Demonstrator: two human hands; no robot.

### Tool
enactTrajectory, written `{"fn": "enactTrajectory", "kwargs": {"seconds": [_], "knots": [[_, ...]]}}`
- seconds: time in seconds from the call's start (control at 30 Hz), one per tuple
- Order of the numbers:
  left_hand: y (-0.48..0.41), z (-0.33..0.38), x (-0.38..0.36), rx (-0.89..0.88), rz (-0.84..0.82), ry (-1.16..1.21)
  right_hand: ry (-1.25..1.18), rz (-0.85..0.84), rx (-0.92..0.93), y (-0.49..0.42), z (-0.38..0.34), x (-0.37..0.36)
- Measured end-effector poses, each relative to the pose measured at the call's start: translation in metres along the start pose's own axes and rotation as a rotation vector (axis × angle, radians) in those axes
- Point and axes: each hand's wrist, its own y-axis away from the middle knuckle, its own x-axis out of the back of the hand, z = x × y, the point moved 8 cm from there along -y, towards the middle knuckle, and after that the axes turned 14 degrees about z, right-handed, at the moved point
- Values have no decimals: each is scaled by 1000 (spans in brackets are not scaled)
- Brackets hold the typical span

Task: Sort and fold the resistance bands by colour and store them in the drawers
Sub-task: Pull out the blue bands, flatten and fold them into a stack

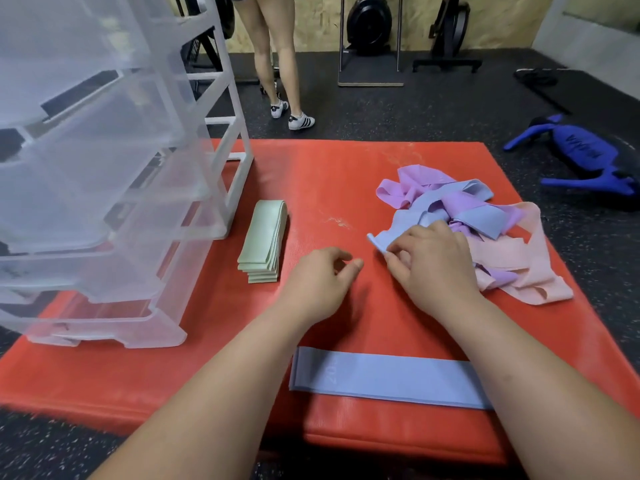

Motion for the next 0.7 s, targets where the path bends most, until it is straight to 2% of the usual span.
{"fn": "enactTrajectory", "kwargs": {"seconds": [0.1,0.2,0.3,0.4,0.47,0.57,0.7], "knots": [[4,-3,-2,289,-27,403,-179,-32,77,6,-13,11],[12,5,2,345,-45,549,-333,-150,163,19,-26,12],[13,4,11,243,-27,386,-372,-247,149,29,-22,7],[10,9,23,30,36,115,-310,-187,44,24,-2,13],[13,24,27,-150,37,63,-318,-169,44,21,0,16],[23,48,31,-390,4,16,-461,-223,164,23,-19,13],[26,55,36,-454,16,18,-521,-177,163,19,-22,10]]}}
